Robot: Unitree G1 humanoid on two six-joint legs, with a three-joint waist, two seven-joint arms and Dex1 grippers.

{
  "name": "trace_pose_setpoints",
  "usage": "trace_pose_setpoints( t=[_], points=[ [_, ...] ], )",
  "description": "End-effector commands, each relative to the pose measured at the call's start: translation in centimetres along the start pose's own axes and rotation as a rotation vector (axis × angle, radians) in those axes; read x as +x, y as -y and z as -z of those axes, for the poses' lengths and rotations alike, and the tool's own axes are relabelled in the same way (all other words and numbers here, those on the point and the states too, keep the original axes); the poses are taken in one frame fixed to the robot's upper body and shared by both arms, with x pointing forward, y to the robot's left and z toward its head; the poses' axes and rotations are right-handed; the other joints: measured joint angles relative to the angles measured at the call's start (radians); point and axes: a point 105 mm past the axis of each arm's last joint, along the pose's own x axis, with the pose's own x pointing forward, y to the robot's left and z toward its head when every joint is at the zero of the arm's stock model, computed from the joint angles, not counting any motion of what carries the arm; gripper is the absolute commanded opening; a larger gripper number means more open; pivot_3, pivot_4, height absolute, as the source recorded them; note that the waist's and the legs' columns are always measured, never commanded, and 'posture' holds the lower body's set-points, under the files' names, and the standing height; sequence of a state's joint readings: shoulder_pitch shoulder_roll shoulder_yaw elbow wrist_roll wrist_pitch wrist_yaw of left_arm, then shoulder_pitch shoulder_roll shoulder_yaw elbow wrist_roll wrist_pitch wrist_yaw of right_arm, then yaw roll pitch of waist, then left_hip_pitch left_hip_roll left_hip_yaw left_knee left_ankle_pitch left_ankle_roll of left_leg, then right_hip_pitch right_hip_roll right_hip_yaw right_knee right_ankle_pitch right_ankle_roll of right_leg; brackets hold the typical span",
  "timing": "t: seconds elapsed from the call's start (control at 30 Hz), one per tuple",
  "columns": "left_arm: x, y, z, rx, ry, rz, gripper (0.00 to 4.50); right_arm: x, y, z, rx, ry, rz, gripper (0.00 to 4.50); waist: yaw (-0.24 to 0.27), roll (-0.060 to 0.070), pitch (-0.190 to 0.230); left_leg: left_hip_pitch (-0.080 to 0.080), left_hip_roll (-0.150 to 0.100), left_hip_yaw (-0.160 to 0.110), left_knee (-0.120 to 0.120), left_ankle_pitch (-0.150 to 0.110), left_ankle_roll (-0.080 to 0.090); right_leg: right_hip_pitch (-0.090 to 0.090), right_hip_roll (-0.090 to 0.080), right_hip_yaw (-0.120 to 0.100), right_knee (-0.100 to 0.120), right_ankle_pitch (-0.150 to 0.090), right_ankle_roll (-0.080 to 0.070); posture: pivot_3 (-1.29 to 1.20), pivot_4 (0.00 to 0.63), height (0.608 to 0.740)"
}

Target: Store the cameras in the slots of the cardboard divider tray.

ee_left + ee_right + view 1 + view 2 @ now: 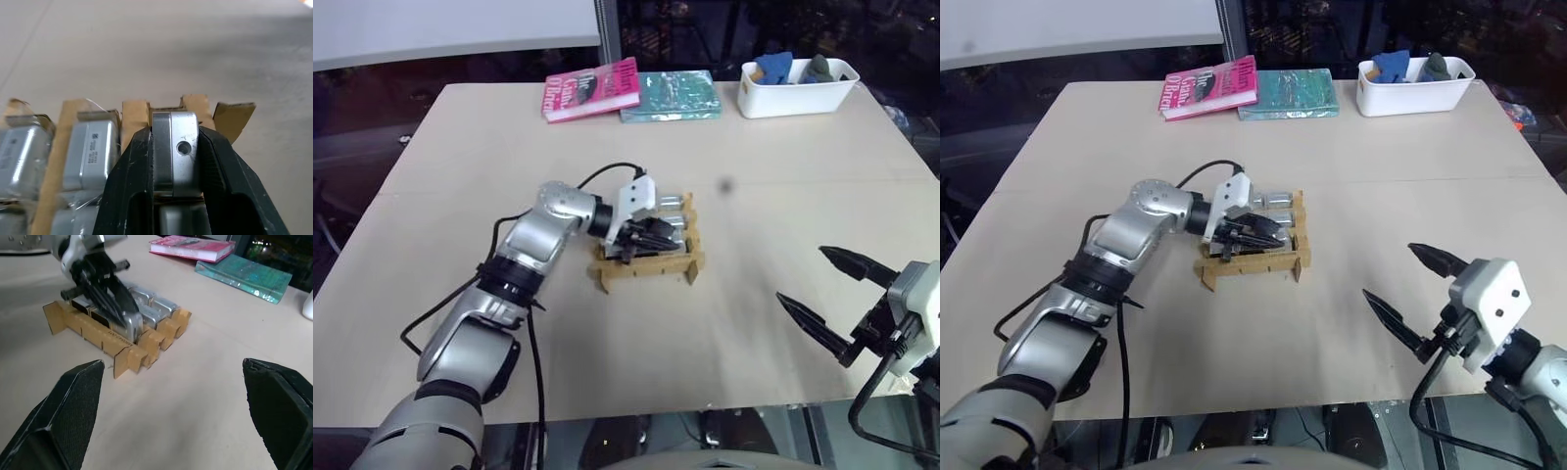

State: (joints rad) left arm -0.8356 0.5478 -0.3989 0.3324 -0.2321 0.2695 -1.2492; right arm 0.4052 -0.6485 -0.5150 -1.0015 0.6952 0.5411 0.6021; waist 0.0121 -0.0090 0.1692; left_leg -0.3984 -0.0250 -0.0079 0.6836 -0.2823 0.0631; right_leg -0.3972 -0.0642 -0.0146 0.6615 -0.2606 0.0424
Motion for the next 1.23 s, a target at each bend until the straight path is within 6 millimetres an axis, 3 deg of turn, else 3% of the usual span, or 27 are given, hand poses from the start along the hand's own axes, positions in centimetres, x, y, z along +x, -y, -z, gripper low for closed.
trace_pose_setpoints(
  t=[0.03,0.07,0.13,0.2,0.27,0.33,0.43,0.53,0.67,0.87,1.03,1.23],
  points=[
    [-0.5,-0.1,0.2,0.016,-0.005,-0.008,0.72,0.1,-0.4,-0.7,-0.025,0.025,-0.020,4.50,0.000,0.000,0.000,0.000,0.000,0.000,0.000,0.000,0.000,0.000,0.000,0.000,0.000,0.000,0.000,0.00,0.150,0.740],
    [-0.6,0.0,0.1,0.015,0.003,-0.001,0.72,0.2,-0.4,-0.7,-0.025,0.023,-0.024,4.50,0.000,0.000,0.000,0.000,0.000,0.000,0.000,0.000,0.000,0.000,0.001,0.000,0.000,0.000,0.000,0.00,0.150,0.740],
    [-0.6,0.0,-0.6,0.007,0.041,-0.005,1.74,0.3,-0.6,-0.6,-0.023,0.018,-0.038,4.50,-0.001,0.000,0.000,0.000,0.000,0.000,0.000,0.000,0.000,0.000,0.001,0.000,0.000,0.000,0.000,0.00,0.150,0.740],
    [-1.3,-0.1,-2.3,0.001,0.132,-0.025,2.37,0.4,-0.8,-0.5,-0.020,0.015,-0.053,4.50,0.000,0.000,0.000,0.000,0.000,0.000,0.000,0.000,0.000,0.000,0.000,0.000,0.000,0.000,0.000,0.00,0.150,0.740],
    [-2.6,0.1,-4.0,-0.033,0.222,-0.041,3.40,0.5,-0.9,-0.4,-0.016,0.016,-0.064,4.50,0.000,0.000,0.000,0.000,0.000,-0.001,0.001,0.000,0.000,0.000,0.000,0.000,0.000,0.000,0.000,0.00,0.150,0.740],
    [-4.4,0.7,-5.2,-0.057,0.289,-0.054,4.15,0.6,-0.8,-0.3,-0.011,0.013,-0.077,4.50,0.000,0.000,0.000,-0.001,0.000,-0.001,0.001,0.000,0.000,0.000,-0.001,0.000,0.000,0.000,0.000,0.00,0.150,0.740],
    [-7.2,1.7,-5.9,-0.117,0.361,-0.161,4.15,0.9,-0.4,0.1,-0.009,0.009,-0.094,4.50,-0.009,0.000,0.000,0.000,0.001,0.000,0.001,0.002,-0.003,0.000,-0.002,0.000,0.000,0.000,0.000,0.00,0.150,0.740],
    [-9.9,1.4,-5.5,-0.159,0.487,-0.430,4.15,1.3,0.3,0.6,0.015,0.008,-0.116,4.50,-0.011,0.001,-0.001,0.001,0.001,-0.001,0.001,0.002,-0.003,0.001,-0.004,0.000,0.000,0.000,0.000,0.00,0.150,0.740],
    [-13.3,4.2,-2.8,-0.313,0.557,-0.476,4.36,1.4,1.6,1.7,0.045,-0.009,-0.142,4.50,-0.010,0.000,-0.001,0.001,0.001,-0.001,0.001,0.002,-0.003,0.001,-0.005,-0.001,0.001,0.000,0.000,0.00,0.150,0.740],
    [-14.5,7.5,1.5,-0.319,0.404,-0.684,4.36,0.8,3.6,3.6,0.049,-0.058,-0.133,4.50,0.007,-0.001,-0.001,0.001,0.000,-0.001,0.001,0.002,-0.003,0.002,-0.007,-0.001,-0.001,0.000,0.000,0.00,0.150,0.740],
    [-15.6,11.2,5.6,-0.422,0.275,-0.792,4.36,-1.1,5.3,5.3,0.056,-0.141,-0.081,4.50,0.005,0.000,-0.001,0.001,0.001,-0.001,0.000,0.001,-0.002,0.002,-0.008,-0.001,-0.001,0.000,-0.001,0.00,0.150,0.740],
    [-16.1,12.4,6.9,-0.468,0.229,-0.857,4.36,-1.9,6.3,5.8,0.052,-0.165,-0.056,4.50,0.008,0.001,-0.001,0.001,0.001,-0.001,-0.001,-0.001,0.001,0.002,-0.009,-0.001,-0.002,0.000,-0.001,0.00,0.150,0.740]
  ],
)
